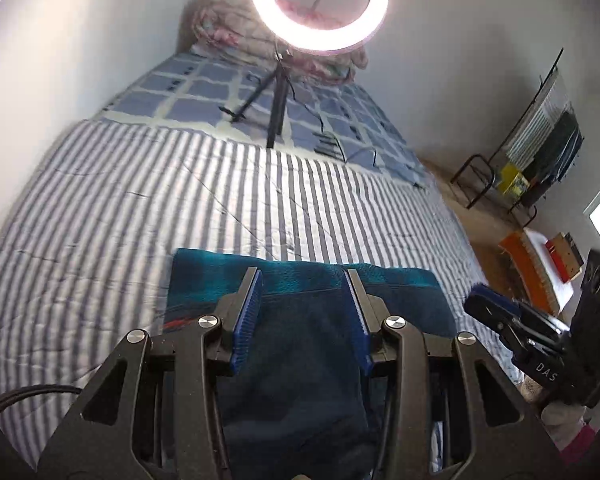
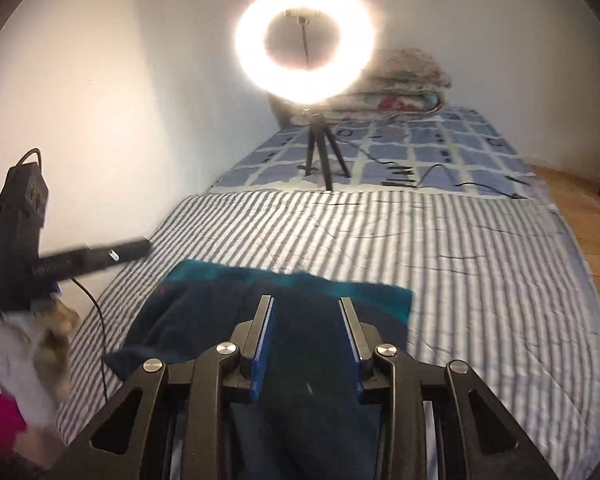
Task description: Fold large clothes
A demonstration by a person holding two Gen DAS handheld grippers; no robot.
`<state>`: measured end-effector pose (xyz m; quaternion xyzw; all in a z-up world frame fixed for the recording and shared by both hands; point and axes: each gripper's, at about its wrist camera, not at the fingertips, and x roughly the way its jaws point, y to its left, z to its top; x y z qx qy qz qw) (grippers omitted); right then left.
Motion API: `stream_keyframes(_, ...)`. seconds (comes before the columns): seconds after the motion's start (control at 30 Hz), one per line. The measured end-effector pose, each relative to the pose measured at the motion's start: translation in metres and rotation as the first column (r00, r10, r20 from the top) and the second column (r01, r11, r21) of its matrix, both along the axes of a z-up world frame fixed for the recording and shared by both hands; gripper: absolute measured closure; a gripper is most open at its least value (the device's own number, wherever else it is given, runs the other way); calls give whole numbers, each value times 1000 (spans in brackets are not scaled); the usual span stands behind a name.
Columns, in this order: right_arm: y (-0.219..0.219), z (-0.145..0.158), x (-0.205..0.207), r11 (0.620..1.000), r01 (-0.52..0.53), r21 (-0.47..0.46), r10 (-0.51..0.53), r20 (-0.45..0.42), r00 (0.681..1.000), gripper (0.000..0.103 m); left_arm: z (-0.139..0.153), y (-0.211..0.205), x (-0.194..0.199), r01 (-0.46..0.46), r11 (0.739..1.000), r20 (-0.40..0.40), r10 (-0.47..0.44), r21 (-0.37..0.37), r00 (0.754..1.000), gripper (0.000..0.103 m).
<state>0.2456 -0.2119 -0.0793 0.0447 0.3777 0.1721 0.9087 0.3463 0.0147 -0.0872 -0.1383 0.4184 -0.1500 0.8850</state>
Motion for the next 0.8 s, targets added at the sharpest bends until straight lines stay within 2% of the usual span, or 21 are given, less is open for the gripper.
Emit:
stream_keyframes(0.1, 11, -17, 17, 1000, -9, 1, 9, -26, 1000, 71, -23, -16, 17, 17, 999, -39, -15, 38, 999, 63)
stream_keyframes(0.27, 13, -68, 42, 998, -1, -55, -7, -138, 990, 73, -68, -22, 33, 53, 994, -109, -43, 92, 993, 63)
stream_keyframes(0.33, 13, -86, 44, 996, -29, -79, 14, -178, 984, 73, -90, -19, 34, 71, 994, -150, -57, 86, 987, 64)
stream_keyframes(0.4, 12, -99, 44, 996, -40, -84, 22, -205, 978, 73, -104, -18, 31, 89, 993, -130, -78, 78, 988, 64)
stream_keyframes(0.47, 9, -114, 42, 996, -45, -74, 29, -208, 978, 73, -101, -21, 32, 111, 989, -127, -98, 99, 987, 64)
stream_keyframes(0.5, 7, -113, 42, 997, -44, -65, 29, -206, 978, 73, -95, -17, 32, 107, 992, -131, -97, 72, 987, 64)
stream_keyframes(0.57, 1, -100, 41, 998, -37, -48, 26, -215, 976, 75, -81, -6, 31, 96, 995, -138, -91, 28, 986, 64)
stream_keyframes(0.7, -10, -67, 22, 999, -39, -31, 33, -165, 986, 78, -42, 30, 14, 93, 995, -80, -96, -43, 992, 64)
stream_keyframes(0.8, -16, -55, -6, 995, -84, -60, 75, -142, 987, 78, -34, 45, -7, 117, 989, -69, -123, -86, 990, 66)
